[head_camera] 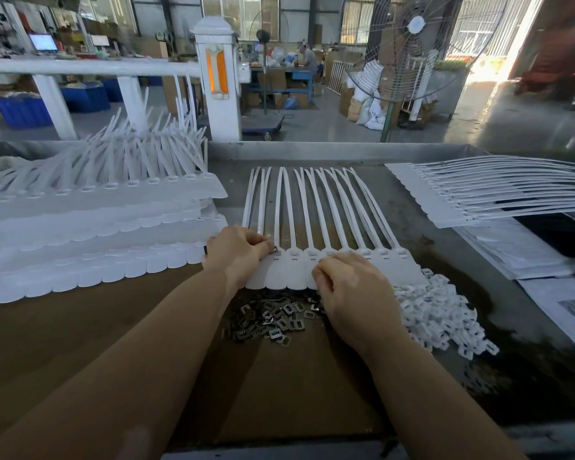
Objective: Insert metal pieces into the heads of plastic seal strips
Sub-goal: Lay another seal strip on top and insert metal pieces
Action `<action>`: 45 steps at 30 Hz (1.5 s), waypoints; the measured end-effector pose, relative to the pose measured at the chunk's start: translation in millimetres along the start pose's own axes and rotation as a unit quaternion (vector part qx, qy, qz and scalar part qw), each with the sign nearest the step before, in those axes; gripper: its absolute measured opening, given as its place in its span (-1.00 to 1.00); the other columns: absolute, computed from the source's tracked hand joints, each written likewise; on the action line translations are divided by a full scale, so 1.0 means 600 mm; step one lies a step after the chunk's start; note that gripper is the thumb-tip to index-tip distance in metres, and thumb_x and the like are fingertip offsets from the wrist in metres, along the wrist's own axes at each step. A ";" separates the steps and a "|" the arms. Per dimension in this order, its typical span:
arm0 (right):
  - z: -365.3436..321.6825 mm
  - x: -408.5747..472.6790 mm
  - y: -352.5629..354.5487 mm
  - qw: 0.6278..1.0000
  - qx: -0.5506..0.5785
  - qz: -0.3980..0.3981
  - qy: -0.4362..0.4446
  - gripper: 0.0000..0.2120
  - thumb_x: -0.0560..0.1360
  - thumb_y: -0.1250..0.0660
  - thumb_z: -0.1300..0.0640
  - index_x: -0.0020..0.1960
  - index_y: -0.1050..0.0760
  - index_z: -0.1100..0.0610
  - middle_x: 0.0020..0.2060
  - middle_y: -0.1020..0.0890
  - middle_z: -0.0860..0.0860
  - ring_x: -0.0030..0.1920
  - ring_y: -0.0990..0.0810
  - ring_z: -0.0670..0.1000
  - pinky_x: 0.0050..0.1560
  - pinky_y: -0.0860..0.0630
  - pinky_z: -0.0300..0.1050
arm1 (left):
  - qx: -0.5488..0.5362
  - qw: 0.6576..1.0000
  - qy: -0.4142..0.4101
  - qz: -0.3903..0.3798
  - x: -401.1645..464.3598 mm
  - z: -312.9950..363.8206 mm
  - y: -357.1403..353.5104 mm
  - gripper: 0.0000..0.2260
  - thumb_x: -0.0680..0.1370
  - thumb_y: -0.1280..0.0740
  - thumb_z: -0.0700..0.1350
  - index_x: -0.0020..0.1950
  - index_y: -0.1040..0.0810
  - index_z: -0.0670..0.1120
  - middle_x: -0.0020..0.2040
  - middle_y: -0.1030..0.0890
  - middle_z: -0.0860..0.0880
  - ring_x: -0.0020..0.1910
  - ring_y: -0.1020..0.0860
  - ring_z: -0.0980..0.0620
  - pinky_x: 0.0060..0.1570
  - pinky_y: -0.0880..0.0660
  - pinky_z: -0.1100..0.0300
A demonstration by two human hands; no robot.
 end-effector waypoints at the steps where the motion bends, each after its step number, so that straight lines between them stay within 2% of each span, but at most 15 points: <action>1: 0.000 0.000 0.000 1.000 0.000 0.000 0.000 -0.79 0.55 -0.21 0.16 -0.13 -0.57 0.21 -0.17 -0.63 0.07 -0.12 -0.53 0.06 -0.02 -0.46 -0.06 | -0.002 1.000 0.003 -0.001 0.001 -0.001 0.000 -0.83 0.49 -0.39 0.07 0.00 -0.66 0.03 0.06 -0.61 -0.08 0.18 -0.45 -0.14 0.21 -0.41 -0.07; 7: 0.000 -0.001 0.000 1.000 0.004 -0.002 -0.005 -0.79 0.56 -0.20 0.15 -0.12 -0.57 0.20 -0.15 -0.63 0.07 -0.10 -0.53 0.07 0.00 -0.46 -0.05 | -0.008 1.000 0.001 -0.001 0.001 0.002 -0.002 -0.87 0.47 -0.40 0.08 -0.05 -0.65 0.07 0.07 -0.61 -0.06 0.20 -0.43 -0.13 0.23 -0.38 -0.08; 9: 0.001 0.000 -0.001 1.000 0.002 -0.004 -0.005 -0.78 0.56 -0.19 0.14 -0.10 -0.58 0.20 -0.13 -0.63 0.07 -0.08 -0.53 0.07 0.02 -0.46 -0.05 | -0.002 1.000 0.000 -0.003 0.000 0.004 -0.001 -0.95 0.47 -0.41 0.08 -0.16 -0.61 0.14 0.07 -0.61 -0.04 0.20 -0.42 -0.13 0.24 -0.38 -0.08; 11: 0.001 0.001 -0.001 1.000 0.000 -0.004 -0.005 -0.78 0.56 -0.19 0.14 -0.09 -0.58 0.20 -0.12 -0.63 0.06 -0.07 -0.54 0.06 0.04 -0.45 -0.07 | 0.006 1.000 -0.004 -0.008 0.000 0.004 -0.001 -0.87 0.46 -0.42 0.08 -0.28 -0.55 0.18 0.05 -0.61 -0.03 0.20 -0.43 -0.12 0.23 -0.38 -0.08; 14: 0.001 0.000 -0.001 1.000 0.000 -0.005 -0.004 -0.78 0.56 -0.19 0.14 -0.08 -0.58 0.20 -0.12 -0.63 0.06 -0.07 -0.54 0.06 0.04 -0.44 -0.09 | 0.011 1.000 -0.006 -0.008 -0.002 0.005 0.000 -0.85 0.44 -0.44 0.07 -0.32 -0.54 0.19 0.01 -0.61 -0.01 0.18 -0.43 -0.12 0.21 -0.39 -0.09; 18: 0.001 0.000 0.000 1.000 0.000 -0.001 -0.004 -0.80 0.55 -0.21 0.15 -0.10 -0.58 0.20 -0.13 -0.63 0.07 -0.08 -0.54 0.06 0.03 -0.46 -0.07 | 0.008 1.000 -0.012 -0.002 -0.005 0.004 0.001 -0.85 0.46 -0.42 0.06 -0.29 -0.52 0.18 0.00 -0.60 0.00 0.19 -0.43 -0.11 0.22 -0.39 -0.09; 21: 0.001 0.000 0.000 1.000 0.000 0.001 -0.002 -0.80 0.55 -0.22 0.16 -0.11 -0.59 0.21 -0.14 -0.64 0.08 -0.08 -0.55 0.08 0.02 -0.48 -0.04 | -0.041 0.999 -0.005 0.004 -0.011 0.002 0.003 -0.93 0.51 -0.36 0.05 -0.17 -0.54 0.17 0.03 -0.60 -0.02 0.19 -0.44 -0.10 0.23 -0.39 -0.10; 23: 0.001 0.000 0.000 1.000 0.003 0.003 -0.003 -0.81 0.54 -0.23 0.16 -0.12 -0.59 0.21 -0.16 -0.64 0.08 -0.09 -0.56 0.08 0.00 -0.50 -0.01 | -0.055 0.998 -0.008 0.003 -0.013 0.001 0.003 -0.90 0.53 -0.35 0.01 -0.19 -0.55 0.16 0.02 -0.60 0.00 0.18 -0.44 -0.08 0.23 -0.40 -0.08; 27: 0.002 -0.001 0.001 1.000 0.009 0.001 -0.002 -0.80 0.54 -0.23 0.16 -0.12 -0.59 0.21 -0.16 -0.63 0.07 -0.12 -0.54 0.06 -0.03 -0.50 -0.01 | -0.029 0.999 -0.029 0.010 -0.018 0.004 0.004 -0.77 0.52 -0.32 -0.12 -0.28 -0.56 0.18 0.12 -0.55 -0.02 0.23 -0.40 -0.10 0.29 -0.33 -0.07; 33: 0.002 0.001 0.001 1.000 0.012 0.001 -0.001 -0.79 0.55 -0.22 0.15 -0.11 -0.59 0.21 -0.15 -0.63 0.07 -0.10 -0.54 0.05 0.00 -0.49 -0.03 | -0.002 0.998 -0.057 0.037 -0.030 0.007 0.004 -0.84 0.52 -0.34 -0.10 -0.20 -0.56 0.15 0.07 -0.48 -0.04 0.20 -0.38 -0.12 0.29 -0.31 -0.07; 36: 0.003 0.001 0.001 1.000 0.018 0.005 -0.004 -0.80 0.55 -0.22 0.17 -0.11 -0.59 0.22 -0.15 -0.63 0.07 -0.10 -0.54 0.06 0.01 -0.48 -0.03 | 0.050 0.988 -0.118 0.083 -0.044 0.011 0.003 -0.82 0.50 -0.37 -0.08 -0.25 -0.52 0.18 -0.04 -0.45 0.09 0.11 -0.35 0.02 0.24 -0.27 0.00; 38: 0.004 0.001 0.000 1.000 0.023 0.007 -0.007 -0.80 0.55 -0.22 0.18 -0.11 -0.58 0.22 -0.15 -0.63 0.06 -0.09 -0.54 0.05 0.01 -0.47 -0.04 | 0.089 0.973 -0.192 0.093 -0.055 0.020 0.003 -0.81 0.47 -0.39 -0.05 -0.27 -0.49 0.21 -0.11 -0.42 0.19 0.02 -0.31 0.12 0.11 -0.19 0.11; 41: 0.006 0.002 0.000 0.999 0.036 0.016 -0.016 -0.81 0.55 -0.22 0.19 -0.13 -0.58 0.21 -0.18 -0.62 0.05 -0.12 -0.53 0.05 -0.02 -0.45 -0.06 | 0.115 0.949 -0.291 0.050 -0.068 0.033 0.004 -0.84 0.45 -0.42 -0.04 -0.28 -0.53 0.20 -0.20 -0.44 0.27 -0.05 -0.32 0.20 -0.02 -0.09 0.18; 45: 0.006 0.001 0.002 0.998 0.045 0.027 -0.021 -0.83 0.53 -0.24 0.23 -0.18 -0.56 0.21 -0.24 -0.60 0.04 -0.18 -0.51 0.04 -0.09 -0.43 -0.11 | 0.139 0.924 -0.355 -0.035 -0.083 0.043 -0.004 -0.94 0.44 -0.43 -0.01 -0.22 -0.65 0.15 -0.21 -0.48 0.25 -0.06 -0.35 0.22 0.01 -0.11 0.16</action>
Point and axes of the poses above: each hand's wrist, its own x-axis towards the middle knuckle, its own y-axis out of the back of the hand, z = x × y, the point moved 2 cm from there along x, towards the middle knuckle
